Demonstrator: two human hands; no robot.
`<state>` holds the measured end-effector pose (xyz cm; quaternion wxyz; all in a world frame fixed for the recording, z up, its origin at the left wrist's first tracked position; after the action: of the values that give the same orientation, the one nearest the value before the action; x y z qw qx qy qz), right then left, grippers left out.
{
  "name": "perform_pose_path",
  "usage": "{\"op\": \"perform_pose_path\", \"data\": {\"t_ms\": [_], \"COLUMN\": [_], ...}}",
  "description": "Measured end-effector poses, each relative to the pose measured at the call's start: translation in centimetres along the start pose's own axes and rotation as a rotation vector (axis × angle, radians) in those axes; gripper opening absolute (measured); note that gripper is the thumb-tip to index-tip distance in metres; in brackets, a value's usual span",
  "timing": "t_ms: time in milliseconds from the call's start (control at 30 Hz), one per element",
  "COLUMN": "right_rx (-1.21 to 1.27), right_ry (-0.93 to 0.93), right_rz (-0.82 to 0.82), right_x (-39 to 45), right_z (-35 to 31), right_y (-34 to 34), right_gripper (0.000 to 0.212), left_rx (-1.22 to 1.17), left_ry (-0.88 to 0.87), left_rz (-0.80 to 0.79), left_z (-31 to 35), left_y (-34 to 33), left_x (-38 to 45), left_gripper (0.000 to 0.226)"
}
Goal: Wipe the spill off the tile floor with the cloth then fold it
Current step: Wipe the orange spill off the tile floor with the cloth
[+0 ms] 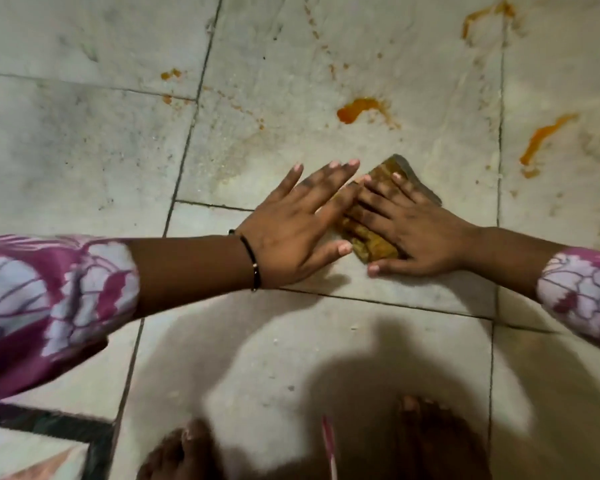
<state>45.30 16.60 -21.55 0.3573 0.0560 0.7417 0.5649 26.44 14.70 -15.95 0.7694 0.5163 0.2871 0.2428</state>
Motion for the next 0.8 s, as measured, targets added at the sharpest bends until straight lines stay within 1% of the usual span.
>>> {"op": "perform_pose_path", "data": {"t_ms": [33, 67, 133, 233, 300, 367, 400, 433, 467, 500, 533, 600, 633, 667, 733, 800], "right_rx": [0.052, 0.104, 0.202, 0.287, 0.27, 0.196, 0.169, 0.151, 0.127, 0.12, 0.144, 0.282, 0.326, 0.342, 0.317, 0.246], "right_ry": [-0.061, -0.125, -0.262, -0.41, -0.399, -0.274, -0.202, -0.174, -0.204, -0.294, -0.427, -0.686, -0.767, -0.795, -0.729, -0.586], "right_rz": [0.02, 0.046, 0.122, 0.18, 0.167, 0.142, 0.128, 0.109, 0.11, 0.126, 0.155, 0.218, 0.242, 0.253, 0.247, 0.234], "right_x": [-0.7, -1.3, -2.9, -6.0, -8.1, -10.5, -11.4, -12.1, -12.3, -12.0, -11.2, -8.7, -7.1, -5.4, -2.9, -2.7], "right_z": [0.3, 0.2, -0.6, -3.5, -5.5, -5.7, -5.0, -3.7, -1.9, 0.4, 3.0, 7.4, 8.8, 9.5, 8.4, 4.8], "right_y": [-0.3, -0.7, -1.8, -4.1, -5.5, -6.5, -6.6, -6.5, -6.1, -5.7, -5.0, -3.4, -2.7, -2.1, -1.2, -1.6], "right_gripper": [0.09, 0.09, 0.091, 0.091, 0.085, 0.079, 0.078, 0.077, 0.078, 0.081, 0.084, 0.091, 0.093, 0.094, 0.091, 0.087], "left_rx": [0.042, 0.064, 0.043, -0.128, -0.244, -0.288, -0.254, -0.195, -0.147, -0.122, -0.108, -0.107, -0.113, -0.109, -0.104, -0.094], "left_ry": [-0.018, 0.007, 0.127, 0.335, 0.448, 0.513, 0.522, 0.512, 0.496, 0.492, 0.498, 0.513, 0.517, 0.52, 0.525, 0.52], "left_rz": [-0.01, -0.016, -0.023, 0.022, 0.093, 0.119, 0.105, 0.079, 0.057, 0.049, 0.051, 0.046, 0.036, 0.026, 0.012, 0.011], "left_z": [-0.1, -0.5, -1.2, -0.7, 0.6, 2.2, 2.9, 3.5, 3.8, 3.8, 3.7, 3.5, 3.6, 3.7, 3.8, 3.8], "left_y": [-0.2, -0.7, -1.9, -4.2, -5.6, -7.0, -7.7, -8.3, -8.7, -8.9, -8.9, -8.8, -8.8, -8.7, -8.8, -8.8], "left_x": [1.8, 2.9, 4.6, 5.9, 6.0, 5.7, 5.3, 5.0, 4.9, 4.9, 5.0, 5.1, 5.1, 5.2, 5.2, 5.1], "left_gripper": [0.071, 0.071, 0.075, 0.077, 0.076, 0.074, 0.075, 0.075, 0.075, 0.073, 0.072, 0.07, 0.069, 0.069, 0.068, 0.067]}}
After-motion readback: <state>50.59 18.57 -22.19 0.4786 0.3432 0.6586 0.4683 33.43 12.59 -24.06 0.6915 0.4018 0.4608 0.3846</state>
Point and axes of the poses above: each hand's wrist, its own x-axis towards the middle knuckle, its own y-axis out of the back of the hand, z = x × y, the point moved 4 cm from there along x, towards the middle knuckle, and after that the axes turned 11 degrees about -z, right-handed, at the moved point
